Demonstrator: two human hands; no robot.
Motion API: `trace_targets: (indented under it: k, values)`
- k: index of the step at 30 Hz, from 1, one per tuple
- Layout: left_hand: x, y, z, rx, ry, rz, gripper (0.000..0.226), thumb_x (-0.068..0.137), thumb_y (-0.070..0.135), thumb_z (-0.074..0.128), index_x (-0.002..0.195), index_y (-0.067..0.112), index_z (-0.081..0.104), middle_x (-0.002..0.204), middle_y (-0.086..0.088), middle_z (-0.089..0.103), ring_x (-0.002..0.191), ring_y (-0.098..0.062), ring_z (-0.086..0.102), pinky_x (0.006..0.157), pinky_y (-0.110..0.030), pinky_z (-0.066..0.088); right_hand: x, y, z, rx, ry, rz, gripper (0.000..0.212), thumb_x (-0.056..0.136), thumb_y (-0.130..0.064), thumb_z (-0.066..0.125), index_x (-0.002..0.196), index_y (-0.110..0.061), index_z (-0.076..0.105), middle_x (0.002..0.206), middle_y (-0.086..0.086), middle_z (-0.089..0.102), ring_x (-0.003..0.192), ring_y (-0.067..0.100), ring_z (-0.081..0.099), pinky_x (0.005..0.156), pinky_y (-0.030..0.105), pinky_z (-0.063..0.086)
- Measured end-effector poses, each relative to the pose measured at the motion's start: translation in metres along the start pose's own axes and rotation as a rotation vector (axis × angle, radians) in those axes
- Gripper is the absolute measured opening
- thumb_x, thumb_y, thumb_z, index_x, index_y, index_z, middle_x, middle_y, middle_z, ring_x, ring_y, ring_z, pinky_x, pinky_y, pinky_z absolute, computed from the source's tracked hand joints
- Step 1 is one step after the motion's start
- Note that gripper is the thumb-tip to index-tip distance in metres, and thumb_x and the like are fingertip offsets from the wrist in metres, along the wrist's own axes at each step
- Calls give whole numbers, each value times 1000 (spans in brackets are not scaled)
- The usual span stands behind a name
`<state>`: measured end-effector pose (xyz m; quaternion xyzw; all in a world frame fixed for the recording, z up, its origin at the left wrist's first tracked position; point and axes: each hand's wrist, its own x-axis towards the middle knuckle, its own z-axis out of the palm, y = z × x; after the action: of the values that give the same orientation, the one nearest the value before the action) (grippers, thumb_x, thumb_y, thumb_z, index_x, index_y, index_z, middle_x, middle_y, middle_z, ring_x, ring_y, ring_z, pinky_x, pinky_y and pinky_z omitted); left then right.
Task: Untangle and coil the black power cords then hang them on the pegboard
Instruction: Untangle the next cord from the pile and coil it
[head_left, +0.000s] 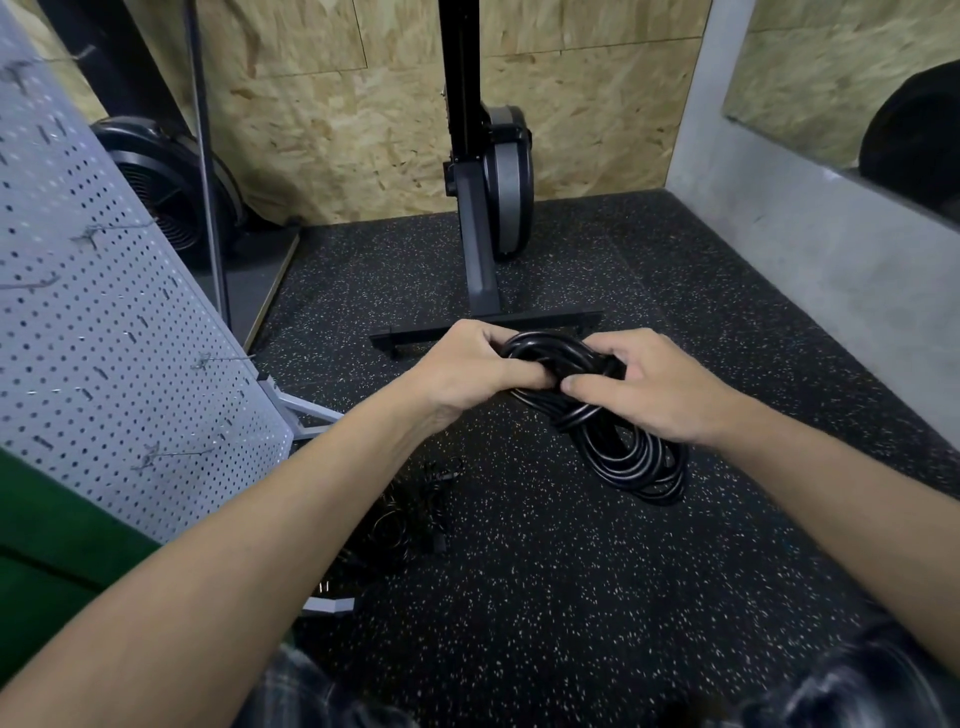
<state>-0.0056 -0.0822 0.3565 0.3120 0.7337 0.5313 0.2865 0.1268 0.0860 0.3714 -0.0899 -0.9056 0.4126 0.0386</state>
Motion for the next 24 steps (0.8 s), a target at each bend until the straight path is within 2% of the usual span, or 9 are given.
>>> trace_targets:
  k: [3, 5, 7, 10, 13, 15, 20, 22, 24]
  values:
    - [0, -2, 2, -6, 15, -44, 22, 80, 5, 83, 101, 0, 81, 107, -23, 77, 102, -32, 75, 102, -42, 57, -1, 3, 2, 0, -3, 0, 27, 81, -50, 68, 98, -31, 76, 88, 1, 78, 86, 26, 74, 87, 57, 57]
    - [-2, -2, 5, -27, 50, -99, 21, 81, 7, 84, 97, -6, 79, 106, -28, 75, 89, -25, 74, 92, -41, 62, 0, 6, 2, -13, 16, 1, 15, 88, -43, 71, 99, -33, 76, 88, -5, 78, 86, 19, 74, 87, 52, 58]
    - [-2, -3, 7, -64, 64, -132, 20, 82, 6, 84, 97, -7, 79, 104, -26, 76, 88, -24, 75, 88, -39, 64, 0, 7, 2, -20, 25, -1, 8, 92, -38, 72, 98, -35, 75, 87, -7, 78, 84, 17, 74, 86, 49, 58]
    - [-3, -5, 6, -90, 62, -103, 19, 82, 2, 82, 98, -7, 79, 104, -26, 76, 89, -26, 74, 91, -40, 60, 0, 6, 4, -11, 15, -5, 11, 90, -43, 71, 99, -37, 75, 87, -2, 79, 83, 25, 75, 85, 54, 58]
    - [-3, -8, 3, -68, 40, -57, 19, 82, 0, 82, 98, -8, 78, 105, -29, 75, 89, -27, 72, 92, -40, 58, 2, 7, 6, 31, -23, -12, 30, 79, -60, 66, 102, -41, 73, 87, 10, 78, 86, 41, 73, 85, 65, 56]
    - [-2, -8, 1, -73, 20, -30, 21, 82, -1, 82, 102, -8, 78, 106, -28, 75, 95, -31, 73, 98, -43, 58, 3, 9, 6, 83, -36, -27, 34, 77, -60, 66, 103, -40, 74, 89, 9, 79, 88, 44, 73, 85, 67, 56]
    - [-2, -7, -1, -98, 0, 7, 21, 82, -2, 82, 103, -4, 80, 104, -21, 78, 97, -28, 75, 99, -41, 57, 3, 10, 0, 179, -46, -55, 19, 89, -37, 73, 103, -25, 78, 98, 3, 80, 94, 26, 76, 93, 60, 56]
    - [-2, -7, 0, -112, -10, 20, 21, 82, -1, 83, 103, -4, 80, 106, -23, 77, 97, -30, 73, 102, -49, 55, 3, 10, -3, 209, -59, -76, 11, 96, -21, 72, 105, -20, 78, 100, 3, 80, 96, 22, 76, 95, 55, 57]
    - [-2, -6, -1, -115, -20, 29, 22, 82, 0, 83, 103, -5, 79, 108, -28, 75, 98, -34, 70, 102, -56, 52, 1, 9, -5, 248, -71, -91, 13, 97, -14, 71, 107, -18, 78, 100, -1, 80, 96, 17, 76, 92, 42, 58]
